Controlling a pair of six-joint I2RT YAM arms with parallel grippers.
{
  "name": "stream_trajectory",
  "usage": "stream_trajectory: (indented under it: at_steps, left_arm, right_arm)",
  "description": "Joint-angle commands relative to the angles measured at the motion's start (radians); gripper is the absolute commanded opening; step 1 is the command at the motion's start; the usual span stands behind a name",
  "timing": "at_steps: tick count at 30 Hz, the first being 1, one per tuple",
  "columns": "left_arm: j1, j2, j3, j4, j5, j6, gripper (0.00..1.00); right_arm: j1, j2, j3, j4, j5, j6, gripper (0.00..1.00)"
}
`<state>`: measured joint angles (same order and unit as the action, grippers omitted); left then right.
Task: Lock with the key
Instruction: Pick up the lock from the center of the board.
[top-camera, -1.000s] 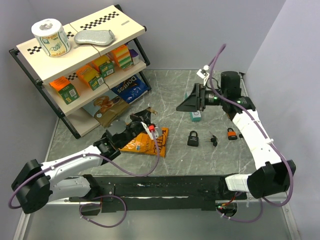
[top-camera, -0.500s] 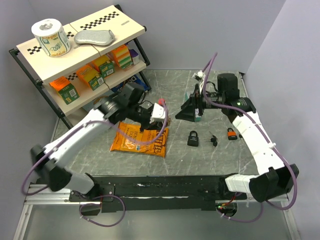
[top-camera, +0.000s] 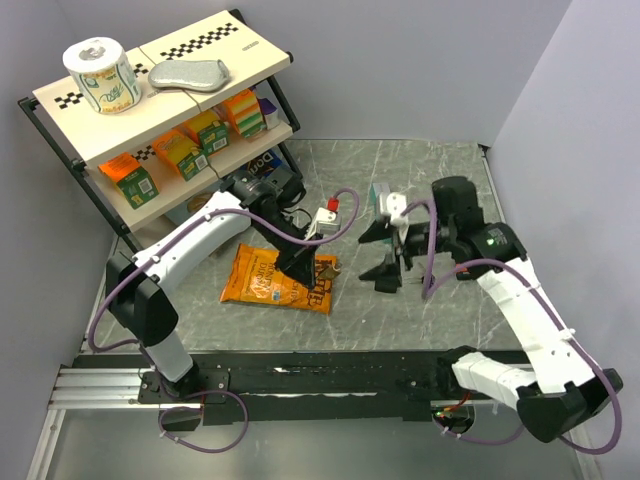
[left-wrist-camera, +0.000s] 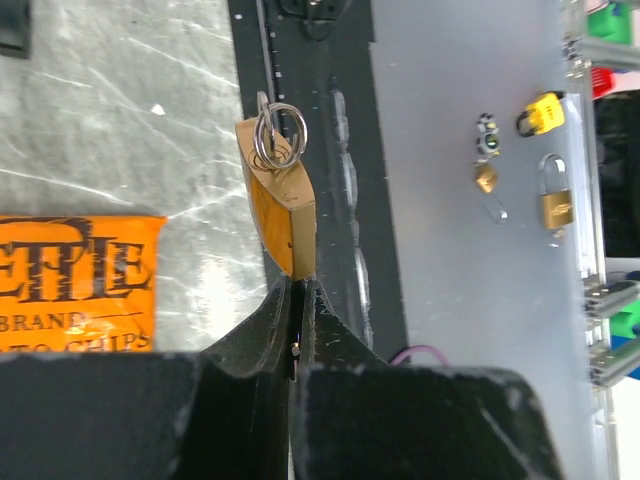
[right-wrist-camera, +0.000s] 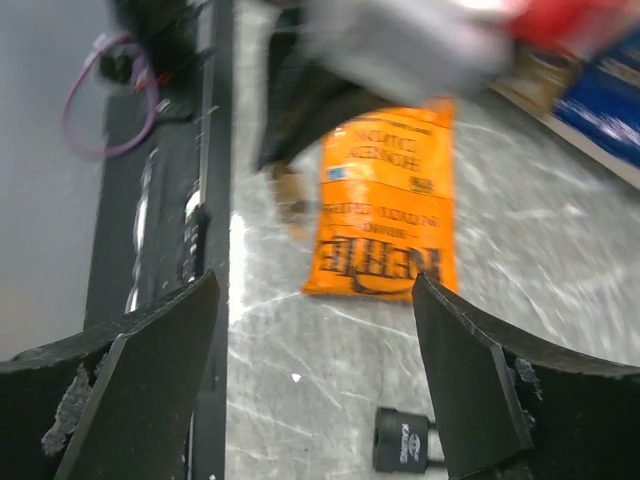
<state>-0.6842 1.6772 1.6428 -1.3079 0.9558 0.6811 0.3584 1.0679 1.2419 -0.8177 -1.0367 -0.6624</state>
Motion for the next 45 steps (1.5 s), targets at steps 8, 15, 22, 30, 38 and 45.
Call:
stream_trajectory:
  at_steps: [8, 15, 22, 30, 38, 45]
  left_arm:
    - [-0.015, -0.119, -0.024, 0.047, 0.092, 0.0, 0.01]
    - [-0.032, -0.169, -0.057, 0.07, 0.092, 0.037, 0.01]
    - [-0.038, -0.169, -0.058, 0.081, 0.097, 0.026, 0.01]
    - [-0.038, -0.195, -0.084, 0.157, 0.089, -0.037, 0.01]
    - [-0.04, -0.205, -0.084, 0.177, 0.084, -0.058, 0.03]
    - [0.047, -0.293, -0.182, 0.401, 0.092, -0.268, 0.6]
  right_arm:
    - [0.197, 0.013, -0.07, 0.054, 0.052, -0.074, 0.85]
    - [0.206, 0.026, -0.113, 0.199, 0.023, 0.072, 0.87]
    - [0.244, 0.046, -0.072, 0.212, -0.009, 0.093, 0.85]
    - [0.301, 0.044, -0.068, 0.221, -0.016, 0.127, 0.64]
    - [0.313, 0.06, -0.059, 0.232, 0.013, 0.15, 0.21]
    - [0.284, 0.053, -0.051, 0.294, 0.052, 0.285, 0.0]
